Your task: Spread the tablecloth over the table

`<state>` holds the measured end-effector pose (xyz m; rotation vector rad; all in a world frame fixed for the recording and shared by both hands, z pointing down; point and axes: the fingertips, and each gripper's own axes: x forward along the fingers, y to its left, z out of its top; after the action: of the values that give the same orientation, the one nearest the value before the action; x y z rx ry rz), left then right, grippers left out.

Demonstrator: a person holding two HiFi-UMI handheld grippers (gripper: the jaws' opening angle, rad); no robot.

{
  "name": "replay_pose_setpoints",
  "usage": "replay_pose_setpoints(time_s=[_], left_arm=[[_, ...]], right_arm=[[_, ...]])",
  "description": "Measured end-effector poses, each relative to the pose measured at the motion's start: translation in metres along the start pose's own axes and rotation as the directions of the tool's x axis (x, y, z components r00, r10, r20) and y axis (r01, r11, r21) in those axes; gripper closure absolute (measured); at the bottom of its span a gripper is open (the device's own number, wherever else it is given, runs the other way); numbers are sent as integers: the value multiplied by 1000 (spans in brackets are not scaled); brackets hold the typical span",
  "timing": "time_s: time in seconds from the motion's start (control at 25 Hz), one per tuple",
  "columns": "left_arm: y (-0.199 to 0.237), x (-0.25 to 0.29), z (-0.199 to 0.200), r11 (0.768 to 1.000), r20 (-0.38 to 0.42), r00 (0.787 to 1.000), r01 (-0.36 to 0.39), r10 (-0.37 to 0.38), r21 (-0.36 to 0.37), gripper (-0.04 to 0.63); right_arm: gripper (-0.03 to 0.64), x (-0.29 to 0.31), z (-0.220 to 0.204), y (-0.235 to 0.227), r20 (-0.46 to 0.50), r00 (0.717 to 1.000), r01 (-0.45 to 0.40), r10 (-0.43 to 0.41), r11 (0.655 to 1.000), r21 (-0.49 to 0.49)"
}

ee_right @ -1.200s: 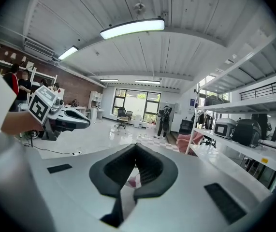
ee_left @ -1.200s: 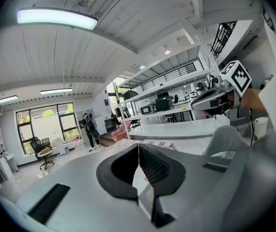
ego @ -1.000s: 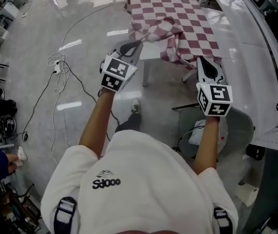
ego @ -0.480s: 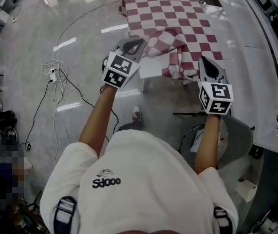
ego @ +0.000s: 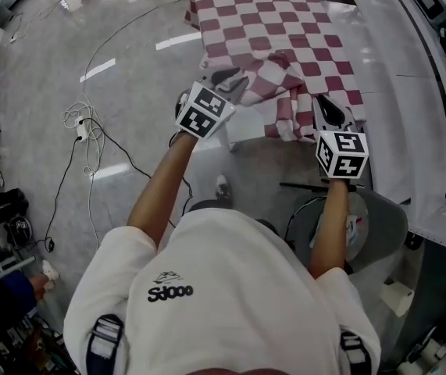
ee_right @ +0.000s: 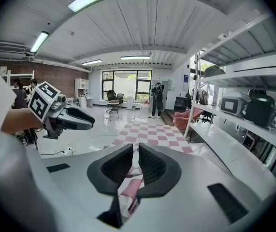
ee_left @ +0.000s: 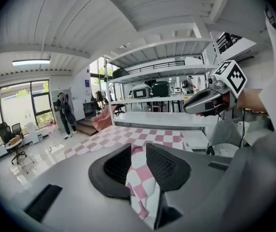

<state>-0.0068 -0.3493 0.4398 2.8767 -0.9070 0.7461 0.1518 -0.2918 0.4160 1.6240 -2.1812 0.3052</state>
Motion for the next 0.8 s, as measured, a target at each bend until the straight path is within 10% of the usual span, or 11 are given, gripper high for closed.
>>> replay_pose_setpoints(time_s=[0.24, 0.8], left_arm=[[-14, 36, -31, 995, -77, 992, 99, -98, 7, 437], [-71, 102, -97, 979, -299, 933, 206, -198, -6, 356]], right_arm=[[434, 29, -40, 7, -111, 993, -23, 27, 999, 35], [423, 80, -127, 27, -305, 930, -192, 207, 978, 80]])
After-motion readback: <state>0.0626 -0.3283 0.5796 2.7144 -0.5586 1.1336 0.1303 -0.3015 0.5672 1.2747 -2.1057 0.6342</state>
